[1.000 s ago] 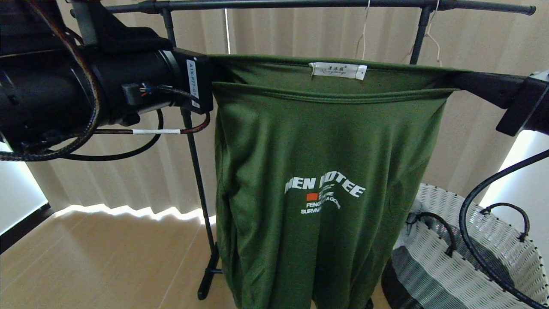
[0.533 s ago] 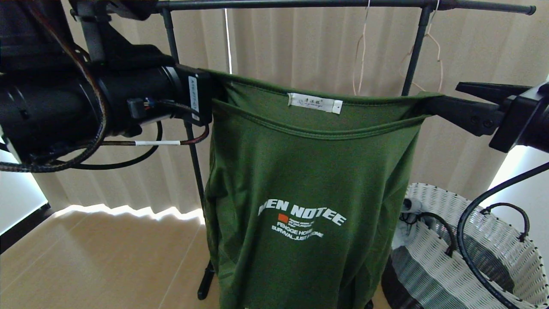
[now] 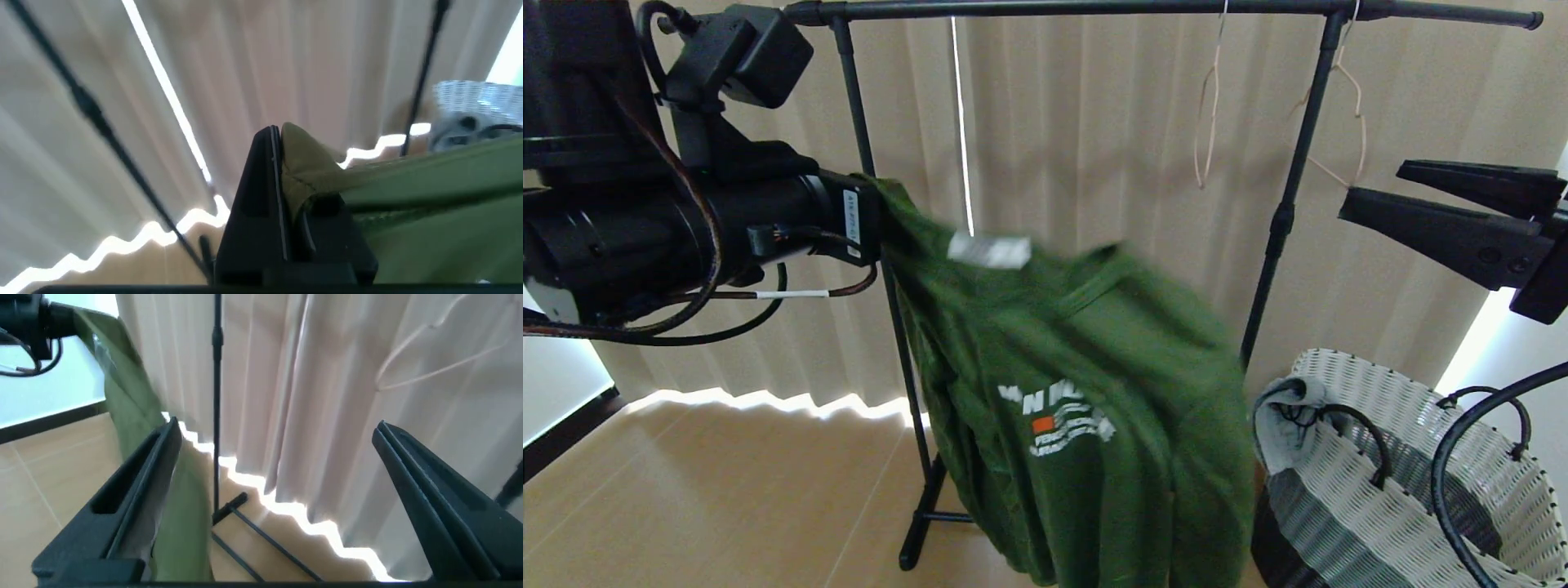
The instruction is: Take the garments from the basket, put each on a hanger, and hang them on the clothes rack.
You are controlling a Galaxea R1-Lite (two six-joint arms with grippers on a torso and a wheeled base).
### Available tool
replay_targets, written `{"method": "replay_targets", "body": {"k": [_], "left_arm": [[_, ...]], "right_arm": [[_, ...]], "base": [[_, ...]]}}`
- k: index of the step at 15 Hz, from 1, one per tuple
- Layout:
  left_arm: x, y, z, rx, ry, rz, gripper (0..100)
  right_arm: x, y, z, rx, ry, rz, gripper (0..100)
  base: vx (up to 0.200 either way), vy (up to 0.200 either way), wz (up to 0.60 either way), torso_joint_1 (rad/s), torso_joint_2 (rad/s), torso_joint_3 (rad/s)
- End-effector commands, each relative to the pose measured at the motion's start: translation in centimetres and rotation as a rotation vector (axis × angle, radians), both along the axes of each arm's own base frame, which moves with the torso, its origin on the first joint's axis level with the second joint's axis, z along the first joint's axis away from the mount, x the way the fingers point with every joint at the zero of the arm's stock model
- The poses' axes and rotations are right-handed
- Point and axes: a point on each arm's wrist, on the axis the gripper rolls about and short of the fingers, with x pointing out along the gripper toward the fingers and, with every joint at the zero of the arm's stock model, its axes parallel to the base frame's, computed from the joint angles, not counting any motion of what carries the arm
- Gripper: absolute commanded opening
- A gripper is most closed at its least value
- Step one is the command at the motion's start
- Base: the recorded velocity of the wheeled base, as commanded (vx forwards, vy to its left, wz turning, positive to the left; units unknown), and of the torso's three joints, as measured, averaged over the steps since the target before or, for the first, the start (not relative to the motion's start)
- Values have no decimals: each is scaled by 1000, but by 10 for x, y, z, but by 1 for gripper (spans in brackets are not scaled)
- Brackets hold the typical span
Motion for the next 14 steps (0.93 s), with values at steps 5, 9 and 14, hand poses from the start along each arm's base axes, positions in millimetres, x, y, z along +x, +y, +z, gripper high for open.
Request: {"method": "replay_targets", "body": {"k": [5,9,14], "left_arm": [[0,8,-8,8,24,26,0],[-40,47,-26,-3,60,107,0],[-84,67,-57,4,106,134,0]], "right_arm": [[-5,-2,-3,-9,-1,-10,100],[-3,-15,-18,-39,33,-102,100],[-4,-34,-39,-115,63,-266,100]], "base": [[0,0,0,0,0,0],[0,0,0,0,0,0],[0,0,0,0,0,0]]}}
